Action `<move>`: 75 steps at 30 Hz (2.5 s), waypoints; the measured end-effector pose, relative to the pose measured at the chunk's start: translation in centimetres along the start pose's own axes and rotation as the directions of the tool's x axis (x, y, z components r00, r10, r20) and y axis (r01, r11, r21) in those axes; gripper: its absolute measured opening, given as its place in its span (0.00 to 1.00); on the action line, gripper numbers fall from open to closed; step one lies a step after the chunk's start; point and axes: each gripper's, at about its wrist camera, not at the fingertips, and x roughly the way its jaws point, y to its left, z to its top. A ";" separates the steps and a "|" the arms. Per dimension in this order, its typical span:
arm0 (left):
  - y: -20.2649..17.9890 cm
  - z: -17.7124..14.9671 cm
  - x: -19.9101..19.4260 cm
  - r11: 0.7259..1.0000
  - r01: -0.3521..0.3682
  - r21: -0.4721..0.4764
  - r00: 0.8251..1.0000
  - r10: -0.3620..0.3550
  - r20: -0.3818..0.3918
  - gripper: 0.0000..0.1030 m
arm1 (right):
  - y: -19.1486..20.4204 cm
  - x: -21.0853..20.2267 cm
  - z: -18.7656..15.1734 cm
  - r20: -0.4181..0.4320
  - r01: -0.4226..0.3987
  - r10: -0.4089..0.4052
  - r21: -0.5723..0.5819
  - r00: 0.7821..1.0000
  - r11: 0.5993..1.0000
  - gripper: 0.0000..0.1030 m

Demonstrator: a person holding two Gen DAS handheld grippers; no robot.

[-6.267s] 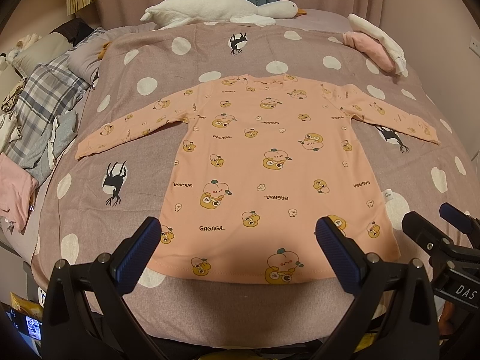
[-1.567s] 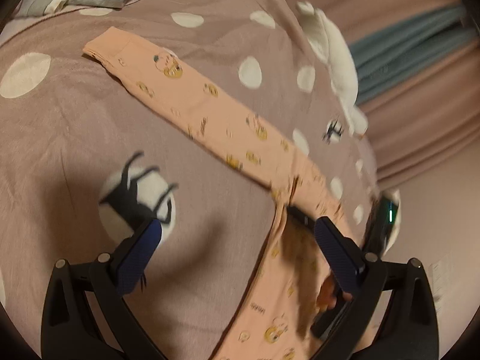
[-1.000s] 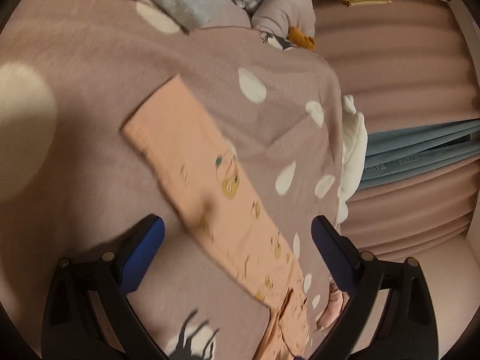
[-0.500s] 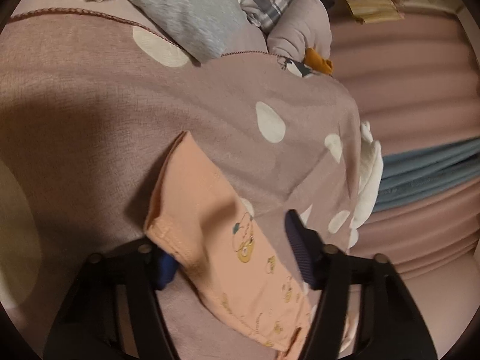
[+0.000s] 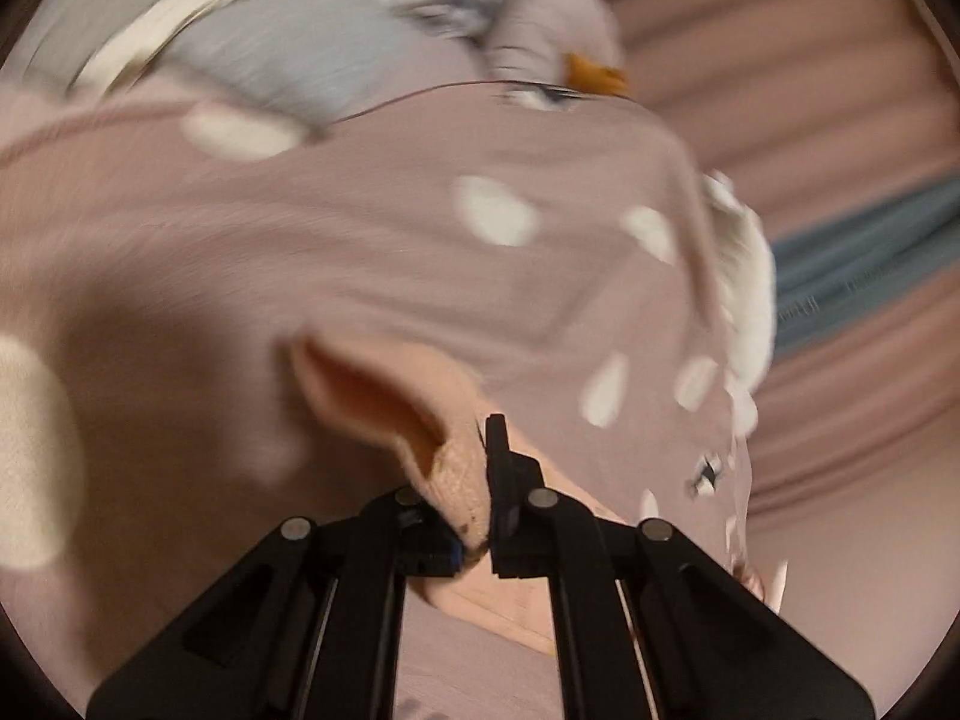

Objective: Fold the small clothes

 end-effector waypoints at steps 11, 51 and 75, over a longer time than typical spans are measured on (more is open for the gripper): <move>-16.8 -7.9 -0.3 0.902 0.056 0.428 0.996 -0.023 -0.084 0.05 | -1.4 -3.2 -0.5 0.063 0.001 -0.003 0.042 0.998 0.999 0.15; -24.7 -30.6 5.3 0.593 0.173 0.787 0.945 0.126 -0.303 0.81 | -9.5 -6.1 -0.1 0.145 -0.056 0.019 0.255 0.989 0.965 0.30; -15.1 -24.8 2.0 0.754 0.055 0.655 0.948 0.166 -0.271 0.81 | -6.5 -4.3 6.9 0.188 0.123 -0.135 0.078 0.973 0.989 0.03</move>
